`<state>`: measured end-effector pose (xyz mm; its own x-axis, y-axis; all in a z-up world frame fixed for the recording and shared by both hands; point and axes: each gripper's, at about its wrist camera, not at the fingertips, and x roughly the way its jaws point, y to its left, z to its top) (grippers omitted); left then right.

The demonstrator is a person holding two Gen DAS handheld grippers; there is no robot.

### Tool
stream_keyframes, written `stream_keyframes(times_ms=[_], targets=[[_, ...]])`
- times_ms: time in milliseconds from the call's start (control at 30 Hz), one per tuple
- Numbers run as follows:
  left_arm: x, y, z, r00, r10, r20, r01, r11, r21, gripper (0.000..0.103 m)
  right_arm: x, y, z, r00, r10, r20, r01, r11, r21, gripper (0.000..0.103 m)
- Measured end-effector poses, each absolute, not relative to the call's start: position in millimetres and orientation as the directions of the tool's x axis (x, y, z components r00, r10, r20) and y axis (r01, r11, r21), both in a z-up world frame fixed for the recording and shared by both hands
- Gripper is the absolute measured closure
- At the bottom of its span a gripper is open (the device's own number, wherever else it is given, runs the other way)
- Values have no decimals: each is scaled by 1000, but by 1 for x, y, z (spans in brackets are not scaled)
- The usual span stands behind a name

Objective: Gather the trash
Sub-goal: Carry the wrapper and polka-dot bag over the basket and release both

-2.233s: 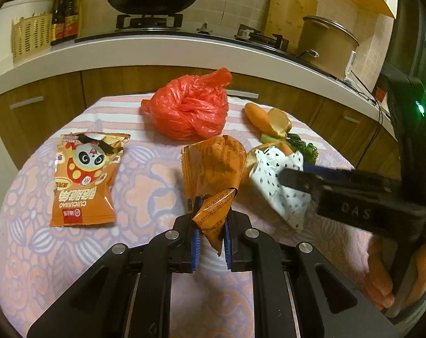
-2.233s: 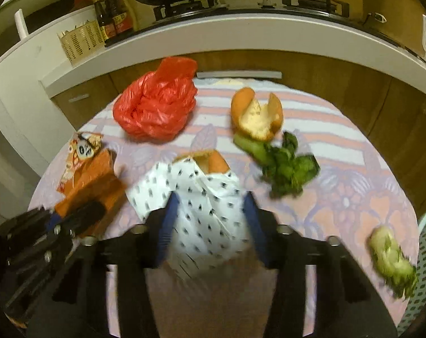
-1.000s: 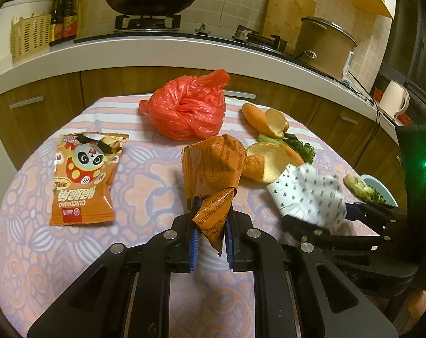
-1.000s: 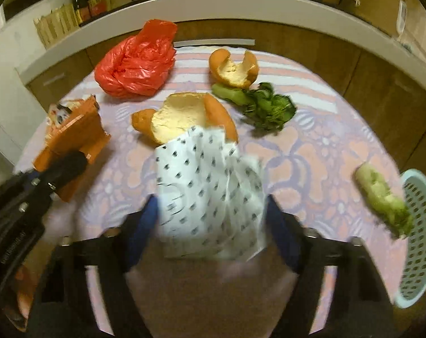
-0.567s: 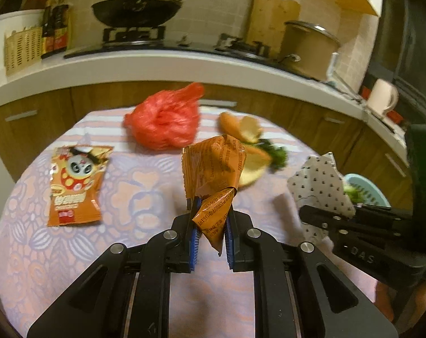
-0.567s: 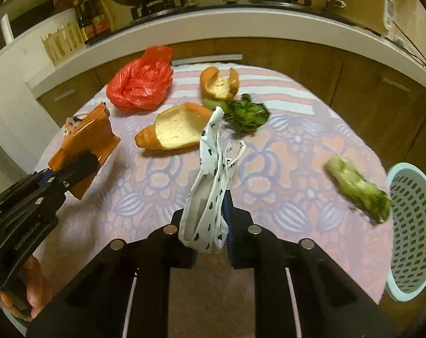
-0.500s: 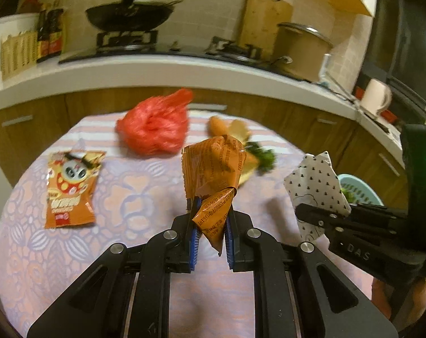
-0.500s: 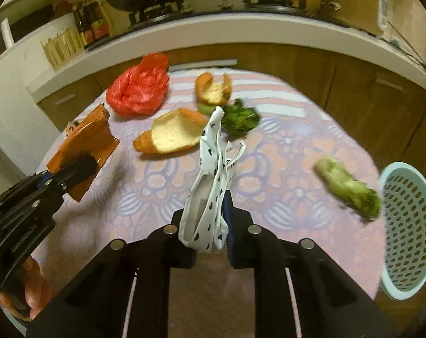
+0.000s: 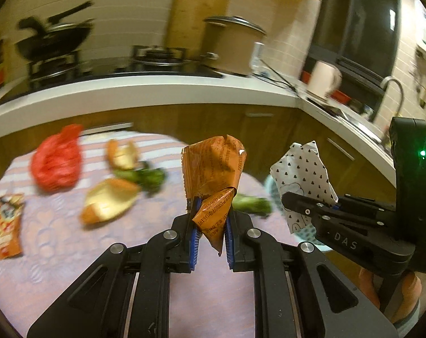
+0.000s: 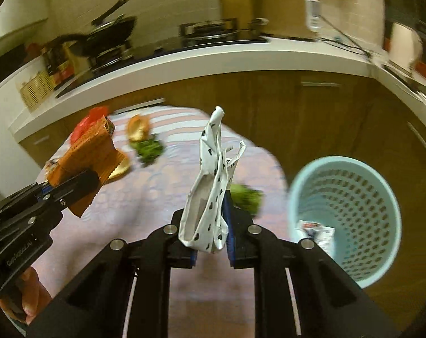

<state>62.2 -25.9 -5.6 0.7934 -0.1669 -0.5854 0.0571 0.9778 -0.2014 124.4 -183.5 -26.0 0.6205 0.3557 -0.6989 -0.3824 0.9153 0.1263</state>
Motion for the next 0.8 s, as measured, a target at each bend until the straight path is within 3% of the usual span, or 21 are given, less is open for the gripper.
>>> stream_keyframes(times_ms=[367, 800], targets=[[130, -120, -26, 670, -358, -650, 240, 934, -266, 90, 151, -291, -46, 646, 208, -735, -168, 977, 128, 90], [187, -209, -79, 526, -399, -751, 333, 909, -249, 90, 178, -362, -120, 539, 151, -829, -12, 985, 172, 90]])
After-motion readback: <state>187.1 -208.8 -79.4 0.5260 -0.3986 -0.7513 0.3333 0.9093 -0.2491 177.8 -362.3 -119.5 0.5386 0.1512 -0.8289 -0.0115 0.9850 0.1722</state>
